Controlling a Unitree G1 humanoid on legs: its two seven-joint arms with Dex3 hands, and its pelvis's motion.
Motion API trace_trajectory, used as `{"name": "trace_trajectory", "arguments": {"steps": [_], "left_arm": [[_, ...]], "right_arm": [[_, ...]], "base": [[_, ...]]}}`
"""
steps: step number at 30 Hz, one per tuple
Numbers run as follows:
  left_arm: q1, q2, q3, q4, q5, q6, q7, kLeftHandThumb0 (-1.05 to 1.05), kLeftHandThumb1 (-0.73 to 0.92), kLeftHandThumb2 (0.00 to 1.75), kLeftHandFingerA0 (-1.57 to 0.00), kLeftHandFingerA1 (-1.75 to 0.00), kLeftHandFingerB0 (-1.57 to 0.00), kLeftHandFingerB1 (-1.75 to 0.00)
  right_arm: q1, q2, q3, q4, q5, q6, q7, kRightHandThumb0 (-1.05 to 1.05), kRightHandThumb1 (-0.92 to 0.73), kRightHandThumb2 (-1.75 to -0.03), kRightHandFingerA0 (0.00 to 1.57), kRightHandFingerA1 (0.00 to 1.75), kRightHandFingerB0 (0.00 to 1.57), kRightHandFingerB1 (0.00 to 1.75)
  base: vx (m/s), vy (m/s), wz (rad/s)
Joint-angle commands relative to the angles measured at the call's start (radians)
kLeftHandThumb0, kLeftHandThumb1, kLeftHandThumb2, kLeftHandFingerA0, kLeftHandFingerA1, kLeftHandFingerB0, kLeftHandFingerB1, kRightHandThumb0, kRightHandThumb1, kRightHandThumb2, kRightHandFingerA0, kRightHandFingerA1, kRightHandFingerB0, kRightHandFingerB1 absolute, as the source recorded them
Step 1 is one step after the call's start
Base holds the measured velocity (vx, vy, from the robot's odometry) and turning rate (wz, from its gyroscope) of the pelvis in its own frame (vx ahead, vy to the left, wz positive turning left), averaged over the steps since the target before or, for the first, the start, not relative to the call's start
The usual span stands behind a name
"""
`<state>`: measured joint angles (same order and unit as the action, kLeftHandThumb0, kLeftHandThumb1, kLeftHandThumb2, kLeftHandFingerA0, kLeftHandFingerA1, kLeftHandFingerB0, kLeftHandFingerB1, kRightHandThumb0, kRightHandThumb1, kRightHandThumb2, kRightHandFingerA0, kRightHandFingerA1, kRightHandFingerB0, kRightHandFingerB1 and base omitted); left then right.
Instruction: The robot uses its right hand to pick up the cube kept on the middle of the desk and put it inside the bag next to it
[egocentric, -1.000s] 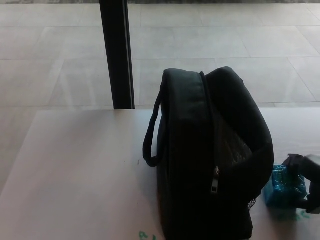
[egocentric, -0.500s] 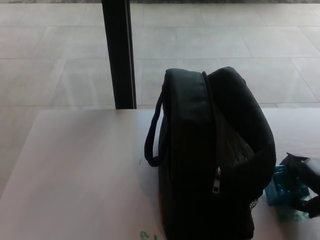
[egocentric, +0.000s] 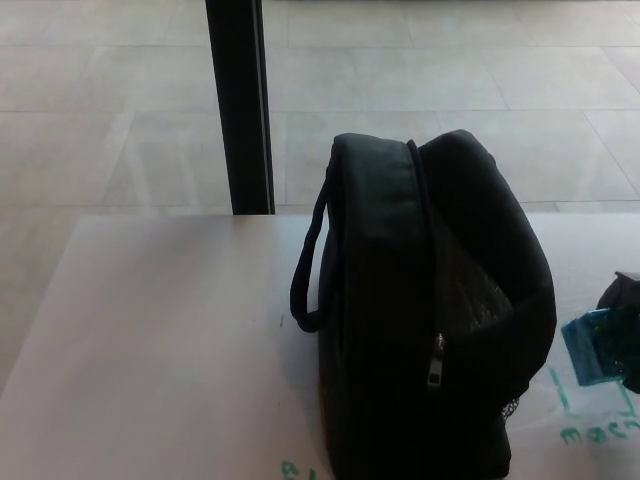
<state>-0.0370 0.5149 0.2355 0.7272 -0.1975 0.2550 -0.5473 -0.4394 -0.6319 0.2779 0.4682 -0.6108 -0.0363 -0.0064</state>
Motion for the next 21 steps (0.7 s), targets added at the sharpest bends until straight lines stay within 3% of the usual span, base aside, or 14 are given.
{"name": "trace_trajectory", "arguments": {"steps": [1,2,6,7,8,12,13,14,15,16,20,21], "left_arm": [[0.011,0.019,0.004,0.009,0.011,-0.01,0.005,-0.78,0.68,0.6,-0.27,-0.51,-0.19,-0.38],[0.021,0.02,0.002,-0.006,0.013,-0.01,0.005,-0.79,0.54,0.87,-0.22,-0.55,-0.16,-0.47],[0.036,0.018,0.008,-0.03,0.004,0.005,0.003,-0.8,0.54,0.86,-0.22,-0.55,-0.16,-0.47],[0.034,0.016,0.011,-0.031,-0.001,0.018,0.007,-0.8,0.53,0.86,-0.22,-0.55,-0.16,-0.47],[0.034,0.018,0.005,-0.029,0.007,0.009,0.006,-0.8,0.54,0.87,-0.23,-0.55,-0.15,-0.47],[0.04,0.014,0.011,-0.038,0.002,0.024,0.015,-0.78,0.53,0.86,-0.23,-0.56,-0.17,-0.47],[0.045,0.008,0.024,-0.037,-0.014,0.028,0.007,-0.74,0.68,0.6,-0.25,-0.53,-0.19,-0.39],[0.046,0.007,0.025,-0.038,-0.014,0.029,0.007,-0.74,0.68,0.6,-0.25,-0.53,-0.19,-0.39],[0.047,0.008,0.024,-0.04,-0.012,0.027,0.007,-0.77,0.54,0.85,-0.21,-0.55,-0.16,-0.47],[0.049,0.006,0.023,-0.036,-0.007,0.017,0.009,-0.79,0.52,0.84,-0.22,-0.56,-0.17,-0.47],[0.041,0.008,0.015,-0.003,0.004,-0.008,0.005,-0.8,0.53,0.85,-0.22,-0.56,-0.15,-0.46],[0.05,0.012,0.01,-0.019,0.008,-0.016,-0.002,-0.78,0.7,0.61,-0.25,-0.52,-0.18,-0.39]], "right_arm": [[-0.031,-0.047,-0.076,-0.012,0.048,-0.027,0.024,-0.17,-0.59,-0.97,0.83,1.72,0.72,1.5],[-0.04,-0.044,-0.091,-0.016,0.055,-0.015,0.029,-0.18,-0.6,-0.94,0.82,1.74,0.71,1.51],[-0.09,-0.041,-0.159,-0.016,0.101,0.01,0.07,-0.19,-0.71,-0.85,0.78,1.75,0.65,1.54],[-0.105,-0.047,-0.164,-0.009,0.098,-0.001,0.074,-0.17,-0.7,-0.8,0.97,1.75,0.64,1.45],[-0.118,-0.048,-0.17,-0.007,0.101,-0.009,0.075,-0.18,-0.69,-0.84,0.79,1.75,0.67,1.52],[-0.171,-0.036,-0.186,0.013,0.126,-0.075,0.058,-0.16,-0.6,-0.94,0.81,1.75,0.72,1.51],[-0.207,-0.023,-0.177,-0.021,0.123,-0.025,0.097,-0.17,-0.66,-0.89,0.79,1.75,0.69,1.53],[-0.207,-0.023,-0.177,-0.021,0.123,-0.025,0.098,-0.17,-0.66,-0.89,0.79,1.75,0.69,1.53],[-0.217,-0.02,-0.175,-0.041,0.124,-0.009,0.111,-0.18,-0.67,-0.88,0.79,1.74,0.7,1.47],[-0.236,-0.01,-0.175,-0.082,0.134,0.002,0.132,-0.16,-0.6,-0.92,0.81,1.75,0.72,1.48],[-0.256,0.022,-0.187,-0.145,0.172,0.008,0.16,-0.2,-0.59,-1.0,0.86,1.75,0.73,1.53],[-0.269,0.041,-0.184,-0.182,0.175,0.03,0.171,-0.23,-0.59,-1.06,0.87,1.75,0.73,1.55]], "base": [[0.0,0.0,0.0],[0.0,0.0,0.0],[0.0,0.0,0.0],[0.0,0.0,0.0],[0.0,0.0,0.0],[0.0,0.0,0.0],[0.0,0.0,0.0],[0.0,0.0,0.0],[0.0,0.0,0.0],[0.0,0.0,0.0],[0.0,0.0,0.0],[0.0,0.0,0.0]]}}
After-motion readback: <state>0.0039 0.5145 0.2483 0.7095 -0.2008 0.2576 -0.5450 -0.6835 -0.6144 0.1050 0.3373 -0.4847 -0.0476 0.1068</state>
